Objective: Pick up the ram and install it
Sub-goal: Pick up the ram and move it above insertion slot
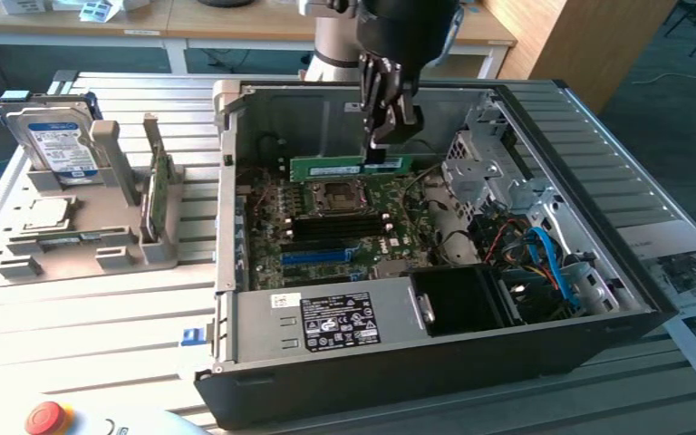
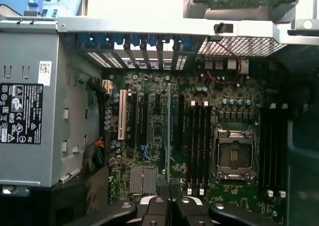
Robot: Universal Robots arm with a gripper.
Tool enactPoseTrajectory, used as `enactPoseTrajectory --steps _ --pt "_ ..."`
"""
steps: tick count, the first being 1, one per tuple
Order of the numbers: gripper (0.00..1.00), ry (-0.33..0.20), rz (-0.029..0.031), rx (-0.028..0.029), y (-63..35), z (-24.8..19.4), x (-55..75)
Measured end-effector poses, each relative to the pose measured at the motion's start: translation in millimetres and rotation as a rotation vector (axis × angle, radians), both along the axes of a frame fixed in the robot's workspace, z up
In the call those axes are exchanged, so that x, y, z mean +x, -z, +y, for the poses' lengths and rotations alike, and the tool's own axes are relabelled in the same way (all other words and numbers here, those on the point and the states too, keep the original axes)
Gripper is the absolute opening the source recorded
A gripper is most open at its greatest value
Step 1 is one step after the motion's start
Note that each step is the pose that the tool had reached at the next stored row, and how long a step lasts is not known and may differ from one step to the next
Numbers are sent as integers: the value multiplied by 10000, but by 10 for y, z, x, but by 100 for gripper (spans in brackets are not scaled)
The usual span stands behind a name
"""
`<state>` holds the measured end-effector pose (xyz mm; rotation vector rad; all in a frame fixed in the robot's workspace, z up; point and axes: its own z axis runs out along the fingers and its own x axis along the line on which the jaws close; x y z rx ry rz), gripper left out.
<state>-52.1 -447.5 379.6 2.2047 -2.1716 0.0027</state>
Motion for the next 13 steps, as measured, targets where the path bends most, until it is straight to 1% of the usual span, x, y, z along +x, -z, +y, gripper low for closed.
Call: enactPoseTrajectory --steps 5,13 --pt "12 -2 -1 0 0 -8 122" --pt "12 0 0 0 0 -8 127"
